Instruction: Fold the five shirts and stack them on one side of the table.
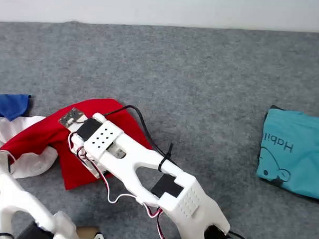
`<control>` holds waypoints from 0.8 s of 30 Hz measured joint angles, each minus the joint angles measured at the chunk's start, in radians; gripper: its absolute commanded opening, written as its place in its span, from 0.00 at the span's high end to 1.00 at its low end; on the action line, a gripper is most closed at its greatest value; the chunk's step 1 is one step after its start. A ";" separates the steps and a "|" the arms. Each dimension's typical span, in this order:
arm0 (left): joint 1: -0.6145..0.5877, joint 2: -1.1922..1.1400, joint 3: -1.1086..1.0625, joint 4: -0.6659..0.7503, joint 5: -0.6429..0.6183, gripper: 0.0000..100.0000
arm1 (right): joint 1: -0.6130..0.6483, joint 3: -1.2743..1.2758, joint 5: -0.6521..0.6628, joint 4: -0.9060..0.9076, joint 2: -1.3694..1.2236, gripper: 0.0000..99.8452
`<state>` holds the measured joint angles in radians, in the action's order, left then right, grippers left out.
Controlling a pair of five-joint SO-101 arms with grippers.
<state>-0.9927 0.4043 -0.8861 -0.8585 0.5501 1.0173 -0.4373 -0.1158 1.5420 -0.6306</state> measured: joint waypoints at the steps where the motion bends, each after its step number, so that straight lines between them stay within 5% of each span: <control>1: 0.000 0.000 0.000 0.000 0.000 0.99 | 0.000 0.000 0.000 -0.012 0.000 0.81; 9: 0.000 0.000 0.000 0.000 0.000 0.99 | 0.000 -0.002 -0.002 -0.051 -0.051 0.81; 15: 0.000 0.000 0.000 0.000 0.000 0.99 | 0.017 -0.002 -0.002 -0.051 -0.080 0.96; 24: 0.000 0.000 0.000 0.000 0.000 0.99 | 0.017 -0.002 0.069 -0.051 -0.086 0.99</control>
<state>-0.9927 0.4043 -0.8861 -0.8585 0.5501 1.0342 -0.4388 -0.0468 1.4914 -0.7165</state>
